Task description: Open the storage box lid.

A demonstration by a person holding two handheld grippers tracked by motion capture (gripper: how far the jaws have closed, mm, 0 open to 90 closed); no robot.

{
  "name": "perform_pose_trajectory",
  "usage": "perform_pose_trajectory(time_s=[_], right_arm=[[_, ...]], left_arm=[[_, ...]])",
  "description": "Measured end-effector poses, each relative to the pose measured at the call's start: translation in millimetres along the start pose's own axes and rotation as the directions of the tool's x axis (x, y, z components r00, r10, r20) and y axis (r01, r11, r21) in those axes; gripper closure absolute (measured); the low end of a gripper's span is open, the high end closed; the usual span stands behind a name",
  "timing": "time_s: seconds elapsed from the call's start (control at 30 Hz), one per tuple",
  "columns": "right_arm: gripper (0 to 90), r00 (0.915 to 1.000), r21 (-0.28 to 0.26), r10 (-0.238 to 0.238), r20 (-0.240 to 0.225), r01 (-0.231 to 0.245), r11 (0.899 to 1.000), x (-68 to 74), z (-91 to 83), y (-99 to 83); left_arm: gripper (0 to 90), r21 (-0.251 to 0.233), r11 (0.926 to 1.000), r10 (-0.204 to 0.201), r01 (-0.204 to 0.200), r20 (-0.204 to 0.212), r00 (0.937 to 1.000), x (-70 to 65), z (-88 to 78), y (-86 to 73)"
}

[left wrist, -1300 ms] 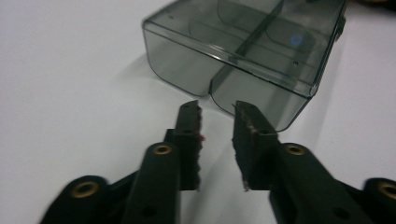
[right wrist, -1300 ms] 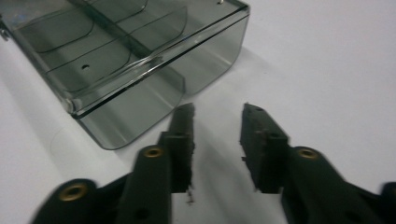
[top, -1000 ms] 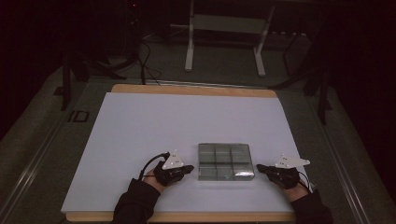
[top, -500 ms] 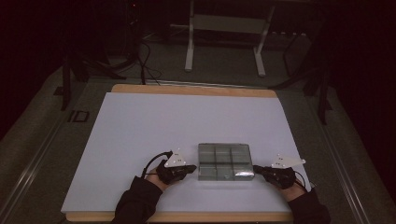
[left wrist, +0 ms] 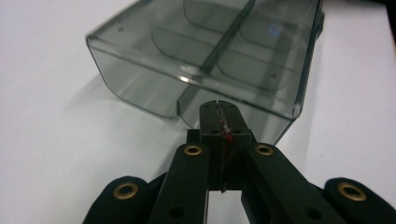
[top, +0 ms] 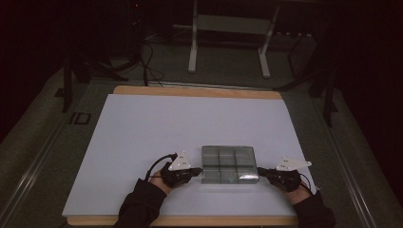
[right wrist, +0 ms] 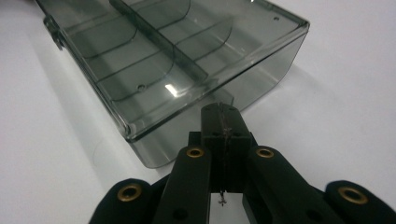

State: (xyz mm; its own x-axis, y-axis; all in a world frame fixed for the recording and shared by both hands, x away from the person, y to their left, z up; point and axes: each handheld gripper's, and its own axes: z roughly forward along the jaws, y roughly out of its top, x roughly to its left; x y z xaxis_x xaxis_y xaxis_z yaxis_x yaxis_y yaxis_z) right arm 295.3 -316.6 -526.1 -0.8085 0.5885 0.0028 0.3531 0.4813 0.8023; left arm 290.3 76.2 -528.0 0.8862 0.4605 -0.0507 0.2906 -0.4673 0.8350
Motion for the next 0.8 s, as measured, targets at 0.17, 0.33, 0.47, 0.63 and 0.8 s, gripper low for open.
perform_pose_trajectory(time_s=[0.17,0.33,0.47,0.63,0.8], right_arm=[[90.0,1.0,-0.004,0.0,0.001,0.0,1.0,-0.7,-1.3,2.4],[90.0,1.0,-0.009,0.003,-0.002,-0.003,1.0,-1.0,-2.1,2.8],[90.0,0.9996,-0.031,0.018,-0.024,-0.018,0.999,-1.9,-4.3,3.3],[90.0,0.9998,-0.033,0.007,-0.018,-0.008,0.999,-0.7,-5.0,6.6],[83.8,0.9999,-0.047,0.014,-0.001,-0.014,0.999,-1.9,-4.6,8.1]], left_arm=[[90.0,0.006,1.0,0.001,-0.001,-0.002,1.0,-0.1,0.3,1.1],[90.0,0.005,1.0,-0.001,0.001,-0.007,1.0,-0.9,0.4,1.4],[90.0,-0.005,1.0,0.001,-0.001,-0.006,1.0,-1.3,0.0,3.0],[90.0,-0.006,1.0,0.008,-0.008,-0.016,0.9998,-0.8,0.6,5.6],[81.3,-0.015,0.9999,-0.006,0.006,-0.033,0.9994,1.9,0.5,6.6]])
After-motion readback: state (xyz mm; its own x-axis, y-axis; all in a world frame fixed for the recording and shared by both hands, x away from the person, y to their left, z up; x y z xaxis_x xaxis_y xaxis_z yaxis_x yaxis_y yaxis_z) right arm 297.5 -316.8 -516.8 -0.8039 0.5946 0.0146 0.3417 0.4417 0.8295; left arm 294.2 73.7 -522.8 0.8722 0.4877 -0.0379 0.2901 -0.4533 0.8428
